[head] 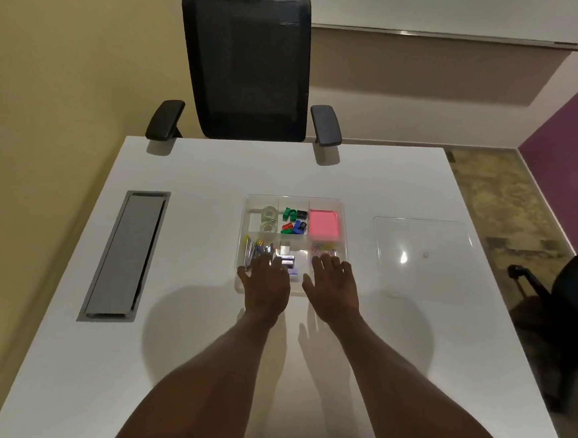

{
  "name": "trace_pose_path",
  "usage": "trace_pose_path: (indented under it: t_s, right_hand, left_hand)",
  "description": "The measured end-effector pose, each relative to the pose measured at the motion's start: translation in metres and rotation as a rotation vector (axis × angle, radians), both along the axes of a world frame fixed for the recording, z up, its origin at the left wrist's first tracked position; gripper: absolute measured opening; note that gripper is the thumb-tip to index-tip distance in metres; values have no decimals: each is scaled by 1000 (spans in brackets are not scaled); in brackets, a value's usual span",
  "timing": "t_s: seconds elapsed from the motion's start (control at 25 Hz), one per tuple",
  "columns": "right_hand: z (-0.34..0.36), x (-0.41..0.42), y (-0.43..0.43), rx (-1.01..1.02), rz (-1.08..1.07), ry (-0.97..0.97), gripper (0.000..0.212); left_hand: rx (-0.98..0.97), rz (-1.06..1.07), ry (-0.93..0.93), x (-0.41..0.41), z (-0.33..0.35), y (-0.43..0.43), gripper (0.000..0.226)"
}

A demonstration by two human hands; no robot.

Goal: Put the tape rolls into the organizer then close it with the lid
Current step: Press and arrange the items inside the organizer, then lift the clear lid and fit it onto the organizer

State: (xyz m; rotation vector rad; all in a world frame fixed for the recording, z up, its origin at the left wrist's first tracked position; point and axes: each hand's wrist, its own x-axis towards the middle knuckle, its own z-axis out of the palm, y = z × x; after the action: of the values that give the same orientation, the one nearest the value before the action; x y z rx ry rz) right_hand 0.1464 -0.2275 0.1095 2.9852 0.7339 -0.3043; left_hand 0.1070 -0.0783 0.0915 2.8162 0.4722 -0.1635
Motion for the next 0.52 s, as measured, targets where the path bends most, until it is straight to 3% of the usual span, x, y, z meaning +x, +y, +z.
trace_pose_path:
  t_s: [0.12,0.52]
  right_hand:
    - [5,5,-32,78,-108,-8,54]
    - [2,47,-164,13,-224,-49,49]
  left_hand:
    - [-27,-41,-12,3,5,-33,41]
    - [-108,-41,-18,47,9,-152,41]
